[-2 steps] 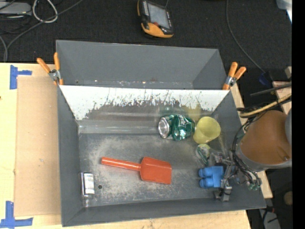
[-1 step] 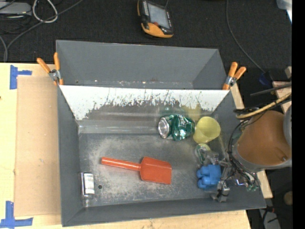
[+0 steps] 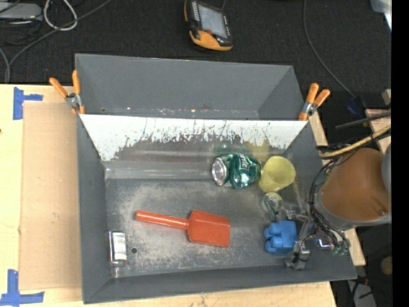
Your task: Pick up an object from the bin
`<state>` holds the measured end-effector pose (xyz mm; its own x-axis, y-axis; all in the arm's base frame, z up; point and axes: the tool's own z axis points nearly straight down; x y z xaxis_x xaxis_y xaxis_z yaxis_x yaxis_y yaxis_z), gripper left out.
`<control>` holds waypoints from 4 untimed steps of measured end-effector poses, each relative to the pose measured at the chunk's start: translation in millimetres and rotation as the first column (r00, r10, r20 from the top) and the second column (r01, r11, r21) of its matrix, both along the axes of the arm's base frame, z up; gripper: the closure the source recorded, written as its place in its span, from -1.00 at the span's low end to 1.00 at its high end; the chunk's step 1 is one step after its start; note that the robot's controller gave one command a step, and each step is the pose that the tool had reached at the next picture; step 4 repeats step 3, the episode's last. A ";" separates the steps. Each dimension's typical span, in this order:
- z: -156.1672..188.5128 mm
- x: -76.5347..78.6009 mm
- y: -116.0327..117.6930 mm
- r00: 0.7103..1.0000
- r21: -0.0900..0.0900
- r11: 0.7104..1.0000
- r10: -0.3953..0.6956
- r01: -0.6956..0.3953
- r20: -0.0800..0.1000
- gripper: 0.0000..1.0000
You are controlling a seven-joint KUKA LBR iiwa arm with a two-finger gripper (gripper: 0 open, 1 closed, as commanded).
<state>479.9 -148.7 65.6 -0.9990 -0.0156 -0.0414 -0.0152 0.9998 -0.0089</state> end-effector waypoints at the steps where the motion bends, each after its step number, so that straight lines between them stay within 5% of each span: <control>1: 7.3 -1.0 9.3 0.999 0.000 0.999 0.036 -0.036 0.002 1.00; 4: 38.3 -3.2 10.8 0.999 0.003 0.999 0.042 -0.042 -0.005 1.00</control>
Offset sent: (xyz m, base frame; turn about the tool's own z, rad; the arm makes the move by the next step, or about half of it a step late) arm 0.0000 0.0000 0.0000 0.0000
